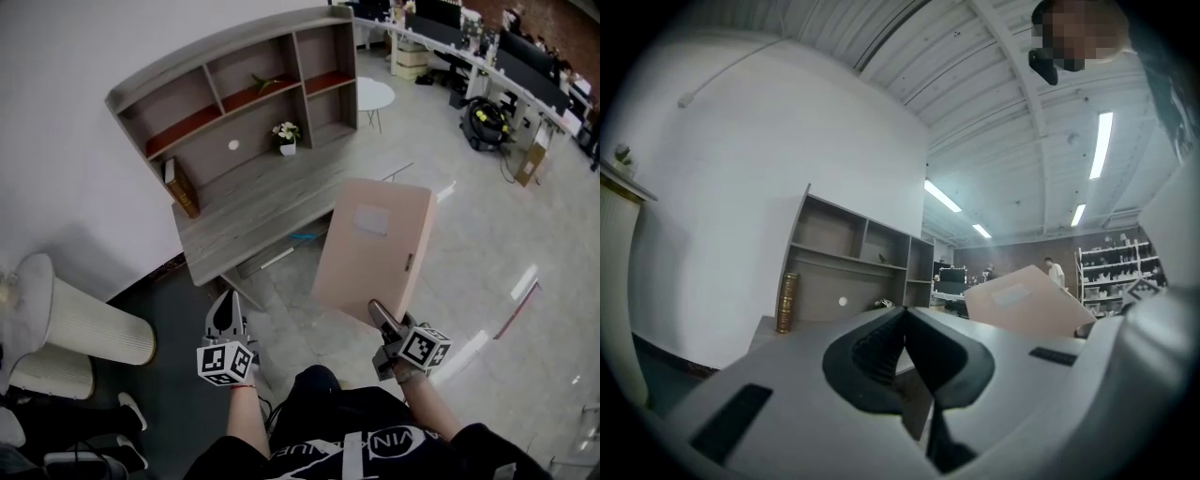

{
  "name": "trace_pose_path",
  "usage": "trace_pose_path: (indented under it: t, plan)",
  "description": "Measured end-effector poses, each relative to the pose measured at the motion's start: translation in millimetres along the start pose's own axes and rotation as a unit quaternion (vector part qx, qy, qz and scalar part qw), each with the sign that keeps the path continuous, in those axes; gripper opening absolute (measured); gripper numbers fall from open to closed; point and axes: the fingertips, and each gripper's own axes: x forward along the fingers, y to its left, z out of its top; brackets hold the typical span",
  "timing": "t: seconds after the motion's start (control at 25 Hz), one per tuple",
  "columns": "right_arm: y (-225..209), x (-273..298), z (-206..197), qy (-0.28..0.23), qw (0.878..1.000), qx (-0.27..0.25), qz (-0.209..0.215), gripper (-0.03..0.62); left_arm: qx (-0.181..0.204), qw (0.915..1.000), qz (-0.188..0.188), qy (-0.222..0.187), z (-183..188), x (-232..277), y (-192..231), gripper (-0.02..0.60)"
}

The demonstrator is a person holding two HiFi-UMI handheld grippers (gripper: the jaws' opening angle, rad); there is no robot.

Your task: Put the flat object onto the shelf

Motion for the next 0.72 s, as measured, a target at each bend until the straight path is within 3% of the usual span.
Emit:
trace_pose_path:
  t: [0.44,0.72]
  plan:
    - [-17.4,3.2,0.2,0.015,1.0,0.011,-0.011,0.296,0.0,0.9996,-0.014,0.026,-17.2,21.5,-14.2,0.005]
    - [-39.1,32.5,7.3,0.021,0.999,0.029,-0.022,0.296,-0.014,0.9992,-0.017,0.034,-33.3,66.5,-6.9,0.005]
